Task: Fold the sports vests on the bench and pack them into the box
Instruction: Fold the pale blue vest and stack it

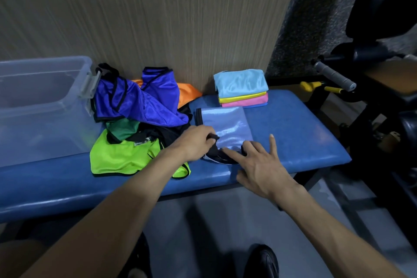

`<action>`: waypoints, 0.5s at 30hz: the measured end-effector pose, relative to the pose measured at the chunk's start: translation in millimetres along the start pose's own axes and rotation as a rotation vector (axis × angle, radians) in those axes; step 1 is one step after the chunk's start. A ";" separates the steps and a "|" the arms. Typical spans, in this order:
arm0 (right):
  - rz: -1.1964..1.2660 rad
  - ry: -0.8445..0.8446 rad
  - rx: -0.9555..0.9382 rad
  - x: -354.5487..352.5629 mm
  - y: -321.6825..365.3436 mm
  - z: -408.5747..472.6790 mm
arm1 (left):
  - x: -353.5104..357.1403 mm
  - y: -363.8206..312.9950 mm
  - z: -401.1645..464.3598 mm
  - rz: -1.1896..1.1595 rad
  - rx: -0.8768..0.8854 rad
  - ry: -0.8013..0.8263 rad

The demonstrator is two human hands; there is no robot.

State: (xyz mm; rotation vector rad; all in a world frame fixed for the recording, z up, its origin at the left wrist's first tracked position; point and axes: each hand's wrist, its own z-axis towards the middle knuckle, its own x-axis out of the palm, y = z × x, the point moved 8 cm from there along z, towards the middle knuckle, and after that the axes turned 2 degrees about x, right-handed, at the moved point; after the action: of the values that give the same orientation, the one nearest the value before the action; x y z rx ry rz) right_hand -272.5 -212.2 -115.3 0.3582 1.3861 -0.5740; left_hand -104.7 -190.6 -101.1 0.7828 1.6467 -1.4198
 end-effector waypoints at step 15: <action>0.541 -0.074 0.074 3.0 -47.9 7.6 | 0.4 12.6 -23.3 0.068 0.199 -0.390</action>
State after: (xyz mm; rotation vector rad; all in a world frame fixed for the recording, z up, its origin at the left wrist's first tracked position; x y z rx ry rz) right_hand -293.6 -256.0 -112.6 0.7354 1.1332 -0.1884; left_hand -98.2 -165.5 -106.6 0.6158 1.1856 -1.5882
